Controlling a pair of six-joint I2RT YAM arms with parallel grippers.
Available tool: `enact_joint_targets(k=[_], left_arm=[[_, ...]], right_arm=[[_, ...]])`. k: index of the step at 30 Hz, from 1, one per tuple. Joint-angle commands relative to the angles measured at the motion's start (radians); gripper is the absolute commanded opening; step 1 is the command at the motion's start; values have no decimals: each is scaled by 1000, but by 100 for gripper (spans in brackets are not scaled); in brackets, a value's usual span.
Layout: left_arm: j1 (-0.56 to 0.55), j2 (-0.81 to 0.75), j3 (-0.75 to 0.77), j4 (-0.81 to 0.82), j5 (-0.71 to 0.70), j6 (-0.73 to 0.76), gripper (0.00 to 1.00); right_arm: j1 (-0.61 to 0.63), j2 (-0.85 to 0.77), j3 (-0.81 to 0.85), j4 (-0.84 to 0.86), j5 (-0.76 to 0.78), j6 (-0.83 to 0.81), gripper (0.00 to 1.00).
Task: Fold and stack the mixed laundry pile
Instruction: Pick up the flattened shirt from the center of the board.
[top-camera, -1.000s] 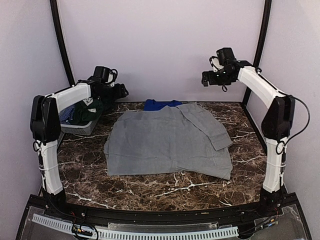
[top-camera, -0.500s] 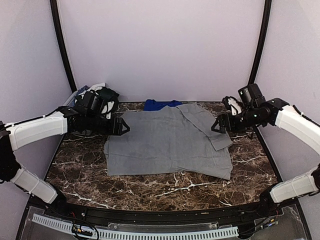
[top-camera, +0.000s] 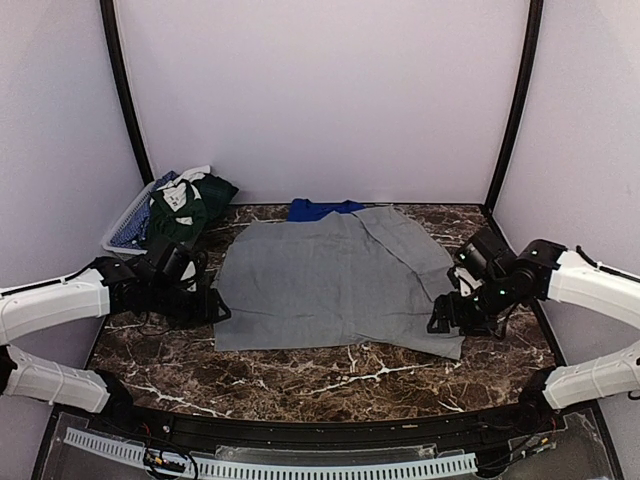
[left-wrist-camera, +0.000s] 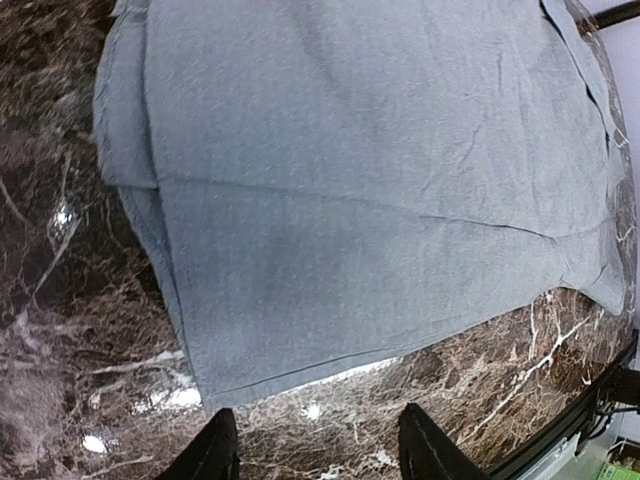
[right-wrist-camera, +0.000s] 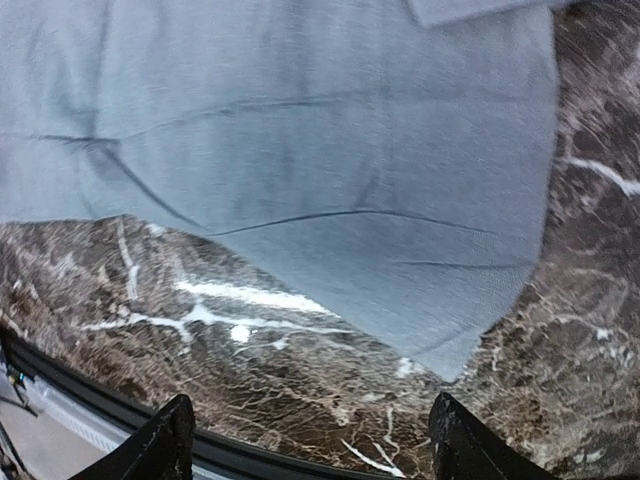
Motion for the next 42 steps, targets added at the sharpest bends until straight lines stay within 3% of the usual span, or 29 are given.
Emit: enact_joint_targets(k=[1, 6, 16, 24, 31, 36, 42], left_arm=[[-4, -16, -62, -47, -57, -152, 52], [-3, 34, -76, -51, -69, -183, 49], [8, 81, -150, 44, -7, -228, 42], [7, 124, -194, 114, 43, -226, 34], [7, 146, -189, 137, 35, -232, 16], [8, 78, -160, 68, 5, -229, 0], [7, 4, -133, -17, 13, -222, 0]], right_arm=[[6, 1, -41, -86, 159, 199, 76], [6, 31, -85, -64, 205, 285, 74], [-14, 98, -168, 63, 179, 263, 67], [-16, 64, -203, 100, 135, 239, 60], [-21, 91, -188, 128, 122, 206, 37], [-45, 28, -174, 100, 137, 185, 0], [-65, -98, -158, 45, 114, 180, 0]])
